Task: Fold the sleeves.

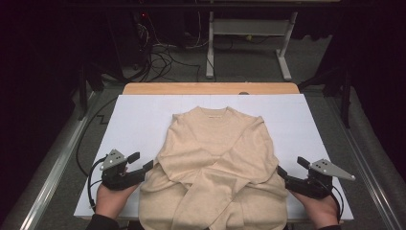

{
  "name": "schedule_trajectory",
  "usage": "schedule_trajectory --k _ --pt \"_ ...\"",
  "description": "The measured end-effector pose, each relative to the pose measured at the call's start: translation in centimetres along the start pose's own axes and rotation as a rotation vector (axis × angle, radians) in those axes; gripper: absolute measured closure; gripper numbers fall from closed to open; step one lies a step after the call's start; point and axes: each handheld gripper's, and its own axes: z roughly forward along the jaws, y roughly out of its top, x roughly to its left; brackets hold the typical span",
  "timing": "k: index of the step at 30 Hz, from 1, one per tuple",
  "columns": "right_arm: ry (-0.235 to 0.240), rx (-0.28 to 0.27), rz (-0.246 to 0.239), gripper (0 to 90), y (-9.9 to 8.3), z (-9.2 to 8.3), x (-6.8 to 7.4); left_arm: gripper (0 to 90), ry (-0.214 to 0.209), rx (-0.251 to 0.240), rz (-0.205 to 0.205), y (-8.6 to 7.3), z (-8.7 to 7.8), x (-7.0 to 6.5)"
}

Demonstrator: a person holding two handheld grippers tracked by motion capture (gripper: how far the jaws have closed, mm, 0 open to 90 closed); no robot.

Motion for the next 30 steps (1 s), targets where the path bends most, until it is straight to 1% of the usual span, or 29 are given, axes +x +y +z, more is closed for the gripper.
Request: schedule_trajectory --k 2,3,4,6,8,9,11,13,14,15,16,18,20,21,24,26,30 --pt "0.001 -0.001 0.001 13.8 0.3 0.3 -0.2 34.7 0.005 -0.007 0.013 0.8 0.4 0.0" --pt "0.003 -0.005 0.005 11.9 0.4 0.6 -0.2 30.5 0.012 -0.008 0.015 1.1 0.5 0.0" --pt "0.002 -0.005 0.005 10.4 0.5 0.7 -0.3 28.4 0.011 -0.010 0.018 1.5 0.7 0.1" --pt "0.004 -0.004 0.002 7.1 0.8 1.2 -0.4 28.2 -0.001 -0.018 0.019 2.2 1.0 0.2" --pt "-0.006 0.002 -0.001 1.3 1.1 1.7 -0.5 20.8 0.009 -0.024 0.020 2.9 1.3 0.4" --pt "-0.008 0.000 -0.003 0.2 1.3 1.9 -0.5 18.3 0.005 -0.031 0.016 3.2 1.3 0.5" --pt "-0.014 -0.001 -0.011 0.1 1.6 2.2 -0.5 14.6 0.010 -0.051 0.008 3.8 1.4 0.7" --pt "-0.022 -0.009 -0.024 0.1 2.0 2.5 -0.5 12.7 0.025 -0.060 0.021 4.3 1.5 0.9" --pt "-0.022 -0.009 -0.029 0.1 2.2 2.7 -0.5 8.5 0.028 -0.059 0.025 4.6 1.6 1.0" --pt "-0.023 -0.009 -0.032 0.1 2.5 2.8 -0.5 3.3 0.024 -0.050 0.028 4.9 1.8 1.1" --pt "-0.023 -0.010 -0.036 0.1 2.7 3.0 -0.5 0.0 0.019 -0.047 0.030 5.1 1.9 1.2" --pt "-0.026 -0.008 -0.043 0.2 3.1 3.2 -0.6 0.0 0.021 -0.056 0.054 5.3 2.2 1.2" --pt "-0.024 -0.007 -0.047 0.2 3.6 3.5 -0.5 0.0 0.012 -0.068 0.060 5.5 2.4 1.2" --pt "-0.023 -0.008 -0.051 0.1 3.8 3.7 -0.5 0.0 0.008 -0.072 0.060 5.5 2.6 1.3" --pt "-0.022 -0.022 -0.059 0.2 4.5 4.0 -0.3 0.0 -0.002 -0.072 0.041 5.6 3.0 1.4" --pt "-0.023 -0.026 -0.065 0.2 4.8 4.2 -0.2 0.0 -0.003 -0.071 0.037 5.6 3.3 1.4" --pt "-0.028 -0.023 -0.064 0.2 5.2 5.0 -0.4 0.0 -0.010 -0.056 0.023 5.9 4.1 1.6"
